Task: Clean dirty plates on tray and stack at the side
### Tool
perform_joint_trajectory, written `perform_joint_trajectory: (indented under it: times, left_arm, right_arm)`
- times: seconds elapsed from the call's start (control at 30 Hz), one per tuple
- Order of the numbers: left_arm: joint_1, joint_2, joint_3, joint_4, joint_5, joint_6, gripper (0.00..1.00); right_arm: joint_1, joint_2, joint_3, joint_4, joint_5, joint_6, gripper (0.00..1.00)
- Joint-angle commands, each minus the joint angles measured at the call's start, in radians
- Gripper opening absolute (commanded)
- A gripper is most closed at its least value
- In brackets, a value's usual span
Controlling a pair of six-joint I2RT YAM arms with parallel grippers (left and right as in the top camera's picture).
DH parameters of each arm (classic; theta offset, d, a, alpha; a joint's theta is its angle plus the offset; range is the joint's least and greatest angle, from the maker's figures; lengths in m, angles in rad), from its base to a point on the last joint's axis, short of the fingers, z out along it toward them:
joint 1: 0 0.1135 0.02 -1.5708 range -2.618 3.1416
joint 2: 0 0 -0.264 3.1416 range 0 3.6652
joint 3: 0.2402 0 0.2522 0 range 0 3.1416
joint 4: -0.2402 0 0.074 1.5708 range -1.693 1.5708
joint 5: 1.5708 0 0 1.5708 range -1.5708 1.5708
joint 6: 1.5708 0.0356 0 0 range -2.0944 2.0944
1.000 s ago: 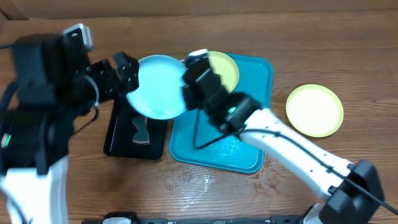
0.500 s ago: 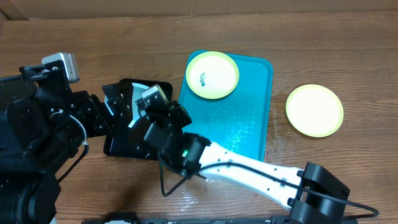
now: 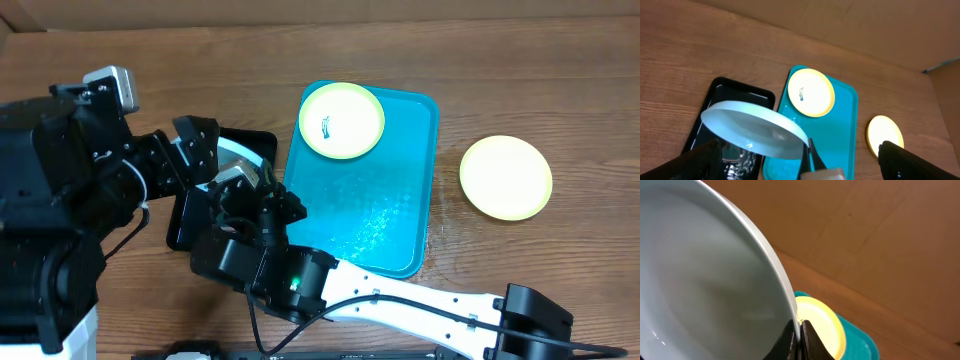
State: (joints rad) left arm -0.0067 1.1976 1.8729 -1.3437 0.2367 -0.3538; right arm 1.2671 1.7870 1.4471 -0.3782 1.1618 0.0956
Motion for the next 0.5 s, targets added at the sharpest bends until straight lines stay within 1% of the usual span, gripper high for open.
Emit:
perform_joint_trajectory:
  times: [0.0,0.07,0.17,0.23,0.27,0.33,0.4,0.47]
  left_arm:
    - [0.0,0.027,0.008,0.001,0.03,0.032,1.0]
    - [0.0,0.037,0.008,0.019,0.031,0.033,1.0]
    - [0.001,0.02,0.031,0.035,-0.032,0.089,1.0]
    - [0.001,-0.002,0.056,0.032,-0.149,0.089,1.0]
    - [0.001,-0.026,0.068,0.032,-0.255,0.088,1.0]
    - [0.001,-0.066,0.069,0.028,-0.397,0.068,1.0]
    - [0.001,-0.095,0.069,0.009,-0.493,0.032,1.0]
    - [0.001,-0.114,0.069,-0.008,-0.542,0.025,1.0]
  right_arm:
    - [0.016,-0.033,0.014,0.01,0.068,-0.004,0.04]
    - [0.016,-0.033,0.014,0.01,0.068,-0.004,0.04]
    - [0.016,-0.033,0.014,0.003,0.079,-0.003,0.04]
    - [0.016,-0.033,0.014,0.003,0.083,-0.003,0.04]
    - [0.016,-0.033,0.014,0.005,0.083,-0.003,0.04]
    - [0.012,-0.033,0.014,0.01,0.083,0.002,0.04]
    - [0.004,-0.033,0.014,0.023,0.082,0.005,0.04]
    - [-0.007,-0.033,0.014,0.042,0.082,0.006,0.04]
